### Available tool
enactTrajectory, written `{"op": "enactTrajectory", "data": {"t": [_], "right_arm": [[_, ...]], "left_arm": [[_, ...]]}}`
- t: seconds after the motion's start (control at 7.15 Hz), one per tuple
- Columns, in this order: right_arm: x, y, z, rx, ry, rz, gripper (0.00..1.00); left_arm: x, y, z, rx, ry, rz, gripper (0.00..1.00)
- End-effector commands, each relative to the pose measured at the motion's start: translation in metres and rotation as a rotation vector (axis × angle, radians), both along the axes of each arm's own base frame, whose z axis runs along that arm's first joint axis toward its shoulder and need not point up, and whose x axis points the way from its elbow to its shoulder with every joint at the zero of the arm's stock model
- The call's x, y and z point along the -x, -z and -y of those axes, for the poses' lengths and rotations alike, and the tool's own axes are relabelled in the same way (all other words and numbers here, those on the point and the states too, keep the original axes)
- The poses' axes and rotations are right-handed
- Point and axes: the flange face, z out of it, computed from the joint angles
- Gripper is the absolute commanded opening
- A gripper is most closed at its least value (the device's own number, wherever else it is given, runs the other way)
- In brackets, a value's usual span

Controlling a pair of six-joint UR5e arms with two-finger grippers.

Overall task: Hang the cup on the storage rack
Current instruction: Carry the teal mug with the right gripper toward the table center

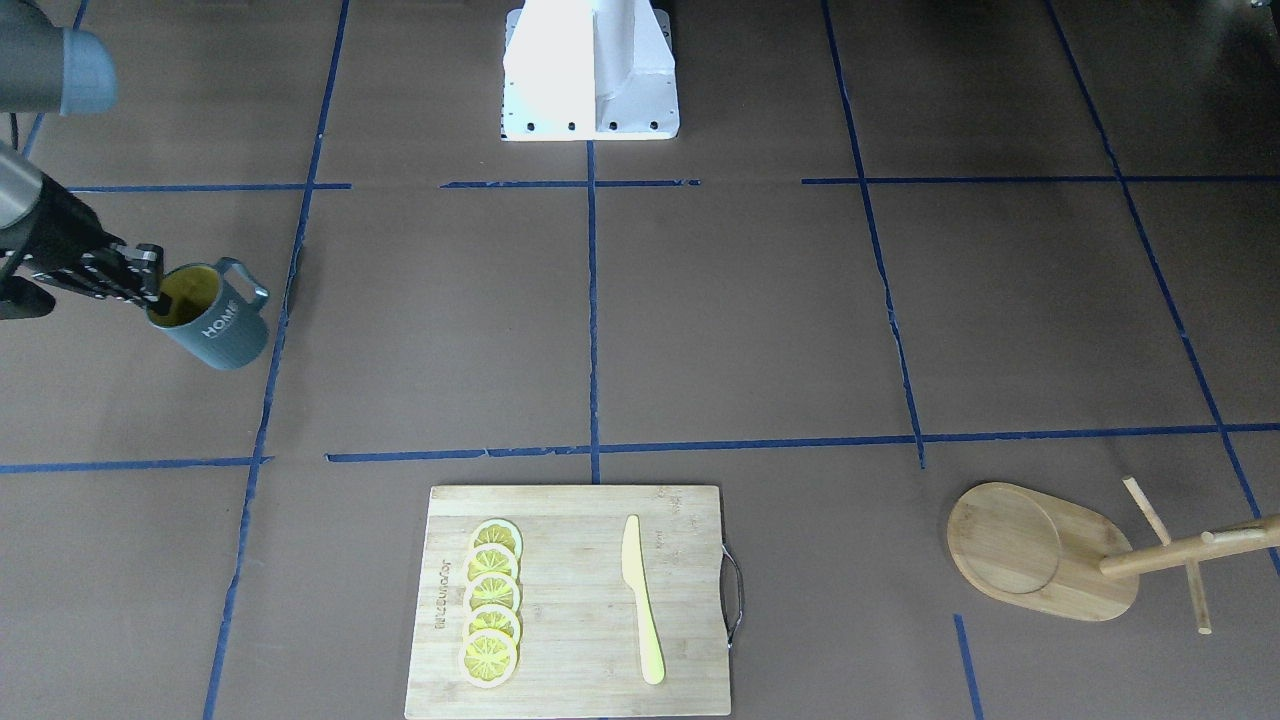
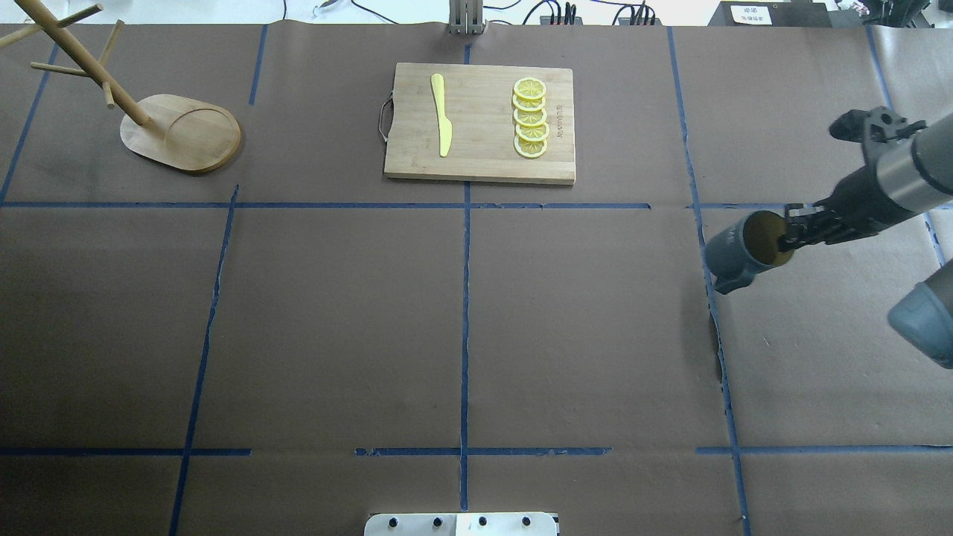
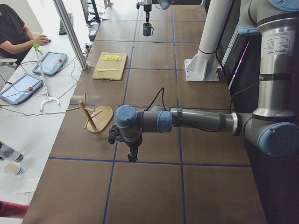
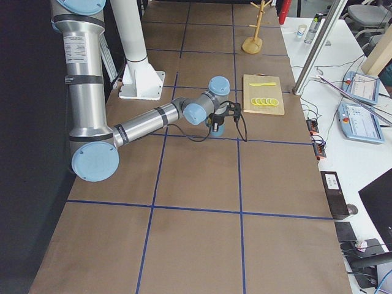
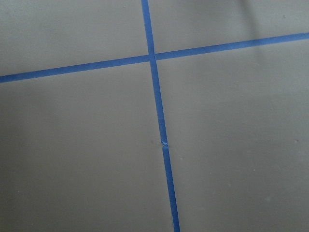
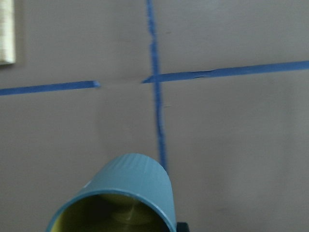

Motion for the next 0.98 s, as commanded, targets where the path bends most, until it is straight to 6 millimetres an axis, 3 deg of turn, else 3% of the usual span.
{"op": "enactTrajectory", "data": {"t": [0.0,0.14,0.28,0.42,0.56,0.84], "right_arm": [[0.116,0.108,-0.022,0.097,-0.05,0.055,0.0],[0.157,0.155,-0.028,0.108,-0.051,0.014,0.0],[0.193,0.185,-0.039,0.112,-0.043,-0.011,0.0],[0.234,0.209,-0.034,0.173,-0.11,-0.015,0.0],[0.266,0.222,-0.04,0.167,-0.111,-0.025,0.0],[0.289,0.215,-0.038,0.157,-0.13,-0.063,0.01]], "left_arm": [[0.0,-0.001,0.0,0.002,-0.002,0.004,1.0],[-0.001,-0.001,0.0,0.0,-0.004,0.004,1.0],[-0.002,0.0,0.001,-0.002,-0.005,0.004,1.0],[-0.002,-0.001,0.0,0.0,-0.005,0.004,1.0],[-0.003,0.0,0.001,-0.003,-0.007,0.004,1.0],[-0.003,-0.001,0.001,0.0,-0.007,0.004,1.0]]}}
